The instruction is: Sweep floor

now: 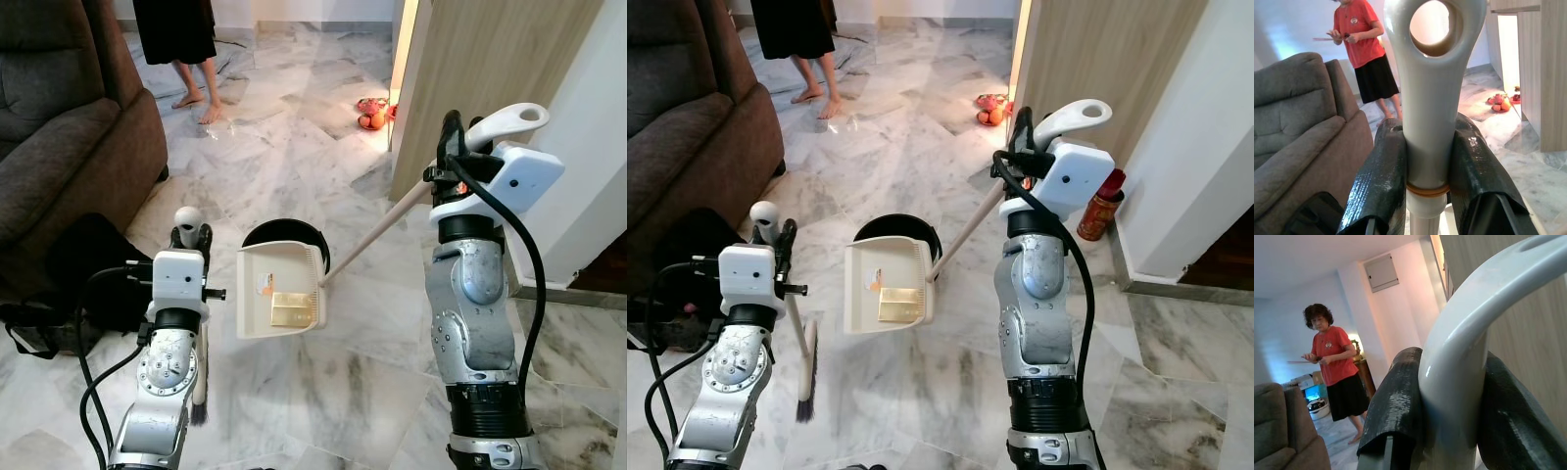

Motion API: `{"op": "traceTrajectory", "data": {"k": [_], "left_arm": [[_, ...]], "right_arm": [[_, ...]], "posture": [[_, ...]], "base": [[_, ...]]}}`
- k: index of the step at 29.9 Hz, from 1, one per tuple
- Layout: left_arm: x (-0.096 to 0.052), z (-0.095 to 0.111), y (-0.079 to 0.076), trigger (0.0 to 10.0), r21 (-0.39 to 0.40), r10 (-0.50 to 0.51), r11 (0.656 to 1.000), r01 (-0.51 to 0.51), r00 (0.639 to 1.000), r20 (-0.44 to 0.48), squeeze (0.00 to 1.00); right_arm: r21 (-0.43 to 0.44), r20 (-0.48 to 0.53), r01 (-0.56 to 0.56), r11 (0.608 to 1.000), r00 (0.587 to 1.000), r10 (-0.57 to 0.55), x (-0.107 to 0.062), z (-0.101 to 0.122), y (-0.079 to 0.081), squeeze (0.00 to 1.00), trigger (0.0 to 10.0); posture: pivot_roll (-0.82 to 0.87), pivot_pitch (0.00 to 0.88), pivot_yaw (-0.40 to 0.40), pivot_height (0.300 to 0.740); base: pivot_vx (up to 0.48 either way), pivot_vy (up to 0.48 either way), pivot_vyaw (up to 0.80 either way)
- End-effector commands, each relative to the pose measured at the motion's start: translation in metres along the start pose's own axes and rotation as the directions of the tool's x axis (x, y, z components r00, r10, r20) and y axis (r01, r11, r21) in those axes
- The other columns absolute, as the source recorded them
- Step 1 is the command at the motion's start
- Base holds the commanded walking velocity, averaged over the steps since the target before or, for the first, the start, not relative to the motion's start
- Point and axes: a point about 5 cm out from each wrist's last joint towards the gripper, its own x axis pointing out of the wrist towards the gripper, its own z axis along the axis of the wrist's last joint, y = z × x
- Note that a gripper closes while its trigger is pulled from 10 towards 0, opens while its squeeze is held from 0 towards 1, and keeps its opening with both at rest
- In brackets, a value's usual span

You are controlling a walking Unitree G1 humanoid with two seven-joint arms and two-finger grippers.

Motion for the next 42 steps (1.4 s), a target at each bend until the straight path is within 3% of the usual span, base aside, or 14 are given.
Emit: {"op": "traceTrajectory", "data": {"k": [1,13,33,42], "left_arm": [[0.000,0.003,0.007,10.0,0.023,0.020,1.000,-0.021,1.000,0.021,0.00],[-0.012,0.000,0.031,10.0,0.071,0.130,0.989,-0.131,0.991,0.020,0.00],[-0.007,0.002,0.027,10.0,0.061,0.133,0.989,-0.135,0.990,0.035,0.00],[-0.006,0.003,0.026,10.0,0.057,0.134,0.989,-0.136,0.990,0.040,0.00]], "right_arm": [[0.037,0.079,-0.024,0.999,0.997,0.021,0.003,0.018,0.007,0.00,10.0],[0.040,0.079,-0.027,0.999,0.997,0.024,0.003,0.019,0.007,0.00,10.0],[0.030,0.077,-0.044,0.999,0.996,0.042,0.003,0.019,0.009,0.00,10.0],[0.048,0.091,-0.057,0.997,0.995,0.052,0.003,0.021,0.011,0.00,10.0]], "posture": [[0.11,0.113,0.044,0.740],[0.11,0.113,0.040,0.740],[0.11,0.103,0.038,0.740],[0.11,0.104,0.037,0.740]], "base": [[0.000,0.000,0.00],[0.157,0.000,0.00],[0.317,0.000,0.00],[0.328,0.000,0.50]]}}
